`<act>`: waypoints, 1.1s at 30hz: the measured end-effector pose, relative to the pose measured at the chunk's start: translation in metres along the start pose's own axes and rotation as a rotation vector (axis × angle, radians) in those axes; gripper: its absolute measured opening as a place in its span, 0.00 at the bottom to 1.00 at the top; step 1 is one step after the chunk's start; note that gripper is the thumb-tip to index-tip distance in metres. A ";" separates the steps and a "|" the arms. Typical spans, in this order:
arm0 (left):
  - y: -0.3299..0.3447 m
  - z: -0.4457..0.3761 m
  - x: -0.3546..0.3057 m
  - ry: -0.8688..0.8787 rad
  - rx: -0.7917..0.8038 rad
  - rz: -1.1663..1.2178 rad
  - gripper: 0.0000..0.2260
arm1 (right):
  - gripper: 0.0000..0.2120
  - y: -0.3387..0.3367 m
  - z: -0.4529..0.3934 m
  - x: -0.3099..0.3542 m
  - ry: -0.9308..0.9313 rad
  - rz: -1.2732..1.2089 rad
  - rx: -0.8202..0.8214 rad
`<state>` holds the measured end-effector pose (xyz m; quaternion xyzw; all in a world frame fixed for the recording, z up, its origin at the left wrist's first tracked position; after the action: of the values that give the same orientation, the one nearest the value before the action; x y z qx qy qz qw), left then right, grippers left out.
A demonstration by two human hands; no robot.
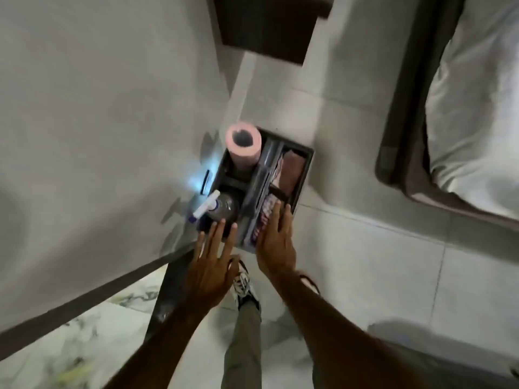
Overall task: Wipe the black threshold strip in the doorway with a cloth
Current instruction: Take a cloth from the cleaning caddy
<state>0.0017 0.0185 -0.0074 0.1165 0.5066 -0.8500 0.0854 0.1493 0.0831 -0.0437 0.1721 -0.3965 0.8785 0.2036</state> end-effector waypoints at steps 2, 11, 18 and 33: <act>0.041 -0.020 0.022 -0.044 0.032 -0.015 0.30 | 0.50 0.035 -0.033 -0.012 0.128 -0.133 0.048; 0.177 -0.070 0.062 0.007 -0.045 -0.002 0.31 | 0.57 0.106 -0.136 -0.061 0.224 -0.041 0.042; 0.202 -0.074 0.061 -0.036 -0.116 -0.124 0.33 | 0.55 0.120 -0.153 -0.074 0.197 0.145 -0.006; 0.168 -0.037 0.032 -0.162 -0.282 -0.077 0.32 | 0.38 0.048 -0.074 -0.047 -0.116 0.038 -0.148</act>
<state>0.0192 -0.0295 -0.1751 0.0148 0.6162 -0.7799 0.1089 0.1560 0.1005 -0.1418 0.1994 -0.4748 0.8390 0.1757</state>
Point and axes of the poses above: each hand's wrist, its own z-axis away from the middle knuckle, its own y-axis out of the palm, x = y × z, the point moved 2 cm from there along -z, towards the middle knuckle, and after that the axes turned 6 degrees about x, right-handed, at the moved point
